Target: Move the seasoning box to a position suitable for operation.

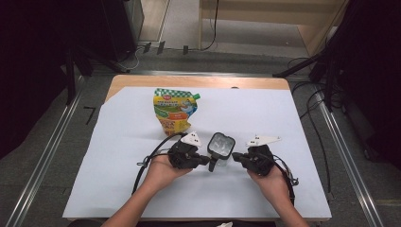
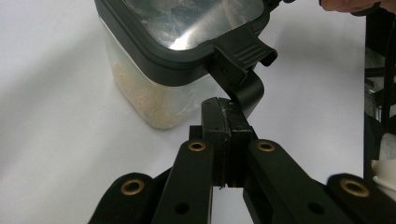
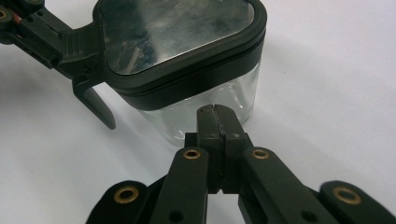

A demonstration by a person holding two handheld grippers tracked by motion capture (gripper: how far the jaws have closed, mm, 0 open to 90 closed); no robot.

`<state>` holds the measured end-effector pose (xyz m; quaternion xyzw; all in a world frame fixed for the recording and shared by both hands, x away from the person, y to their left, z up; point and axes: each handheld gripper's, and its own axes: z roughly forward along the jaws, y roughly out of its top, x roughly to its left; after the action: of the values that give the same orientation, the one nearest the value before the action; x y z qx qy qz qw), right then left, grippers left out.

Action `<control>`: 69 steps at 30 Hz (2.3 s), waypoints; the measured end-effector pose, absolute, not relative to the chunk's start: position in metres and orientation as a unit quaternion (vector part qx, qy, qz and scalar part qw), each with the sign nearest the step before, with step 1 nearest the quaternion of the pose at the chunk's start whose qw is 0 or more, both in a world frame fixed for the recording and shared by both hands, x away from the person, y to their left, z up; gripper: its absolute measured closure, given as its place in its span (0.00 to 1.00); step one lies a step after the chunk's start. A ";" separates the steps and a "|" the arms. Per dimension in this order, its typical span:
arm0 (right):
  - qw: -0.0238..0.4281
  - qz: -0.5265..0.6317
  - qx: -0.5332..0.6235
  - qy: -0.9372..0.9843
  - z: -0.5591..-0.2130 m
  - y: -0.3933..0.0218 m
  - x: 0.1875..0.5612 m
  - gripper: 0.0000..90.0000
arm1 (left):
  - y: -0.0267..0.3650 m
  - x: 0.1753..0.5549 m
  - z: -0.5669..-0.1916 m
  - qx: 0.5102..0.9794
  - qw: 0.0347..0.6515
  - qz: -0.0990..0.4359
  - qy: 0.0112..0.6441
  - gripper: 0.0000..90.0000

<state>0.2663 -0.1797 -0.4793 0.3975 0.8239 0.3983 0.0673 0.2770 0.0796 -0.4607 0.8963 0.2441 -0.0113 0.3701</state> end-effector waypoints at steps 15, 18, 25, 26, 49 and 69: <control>0.079 0.400 0.411 0.815 -0.482 -0.181 0.277 1.00 | 0.062 0.274 -0.464 0.894 0.375 -0.010 0.247 1.00; 0.081 0.396 0.411 0.817 -0.483 -0.180 0.278 1.00 | 0.058 0.273 -0.465 0.893 0.374 -0.006 0.249 1.00; 0.087 0.397 0.415 0.814 -0.484 -0.178 0.281 1.00 | 0.050 0.271 -0.467 0.892 0.381 -0.006 0.243 1.00; 0.087 0.398 0.410 0.816 -0.485 -0.178 0.282 1.00 | 0.049 0.271 -0.468 0.892 0.381 -0.007 0.242 1.00; 0.063 0.414 0.379 0.825 -0.458 -0.183 0.239 1.00 | 0.095 0.277 -0.439 0.884 0.403 -0.017 0.234 0.61; 0.041 0.414 0.335 0.845 -0.466 -0.141 0.229 1.00 | 0.119 0.289 -0.437 0.875 0.406 -0.002 0.265 0.45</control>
<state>0.2294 -0.1412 -0.4659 0.3353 0.8451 0.4143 0.0412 0.2887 0.1191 -0.4368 0.8748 0.2648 -0.0021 0.4057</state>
